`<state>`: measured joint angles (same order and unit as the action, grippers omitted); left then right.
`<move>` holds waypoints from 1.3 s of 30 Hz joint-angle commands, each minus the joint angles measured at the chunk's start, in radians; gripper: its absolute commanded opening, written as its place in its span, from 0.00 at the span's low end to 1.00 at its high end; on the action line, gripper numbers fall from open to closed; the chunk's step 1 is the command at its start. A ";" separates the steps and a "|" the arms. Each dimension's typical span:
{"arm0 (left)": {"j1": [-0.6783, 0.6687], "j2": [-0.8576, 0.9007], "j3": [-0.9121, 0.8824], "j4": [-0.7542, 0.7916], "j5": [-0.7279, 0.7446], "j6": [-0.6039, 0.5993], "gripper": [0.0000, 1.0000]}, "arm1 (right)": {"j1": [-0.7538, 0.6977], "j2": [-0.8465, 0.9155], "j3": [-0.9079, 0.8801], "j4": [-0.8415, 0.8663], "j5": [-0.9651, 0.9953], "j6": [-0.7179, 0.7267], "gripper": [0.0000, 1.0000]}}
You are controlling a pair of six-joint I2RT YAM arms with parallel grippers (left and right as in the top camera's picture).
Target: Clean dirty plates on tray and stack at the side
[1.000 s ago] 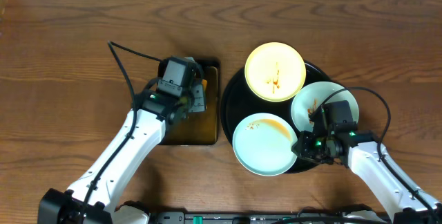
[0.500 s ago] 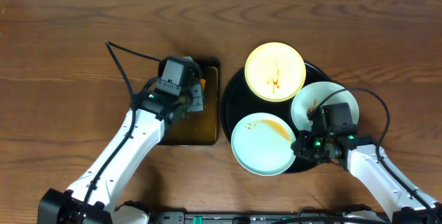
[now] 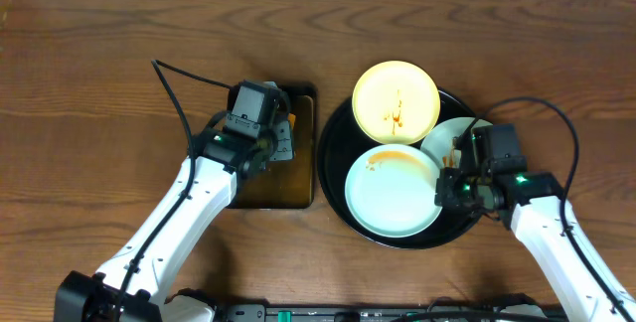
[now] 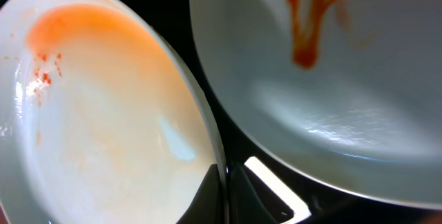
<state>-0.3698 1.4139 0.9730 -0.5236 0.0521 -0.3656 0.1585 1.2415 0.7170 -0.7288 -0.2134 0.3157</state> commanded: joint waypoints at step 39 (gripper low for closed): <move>0.003 0.008 -0.003 -0.014 -0.012 0.013 0.08 | 0.051 -0.011 0.080 -0.187 0.000 0.226 0.01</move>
<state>-0.3702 1.4139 0.9730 -0.5362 0.0521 -0.3656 0.1986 1.2297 0.7753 -0.9195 -0.2543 0.5446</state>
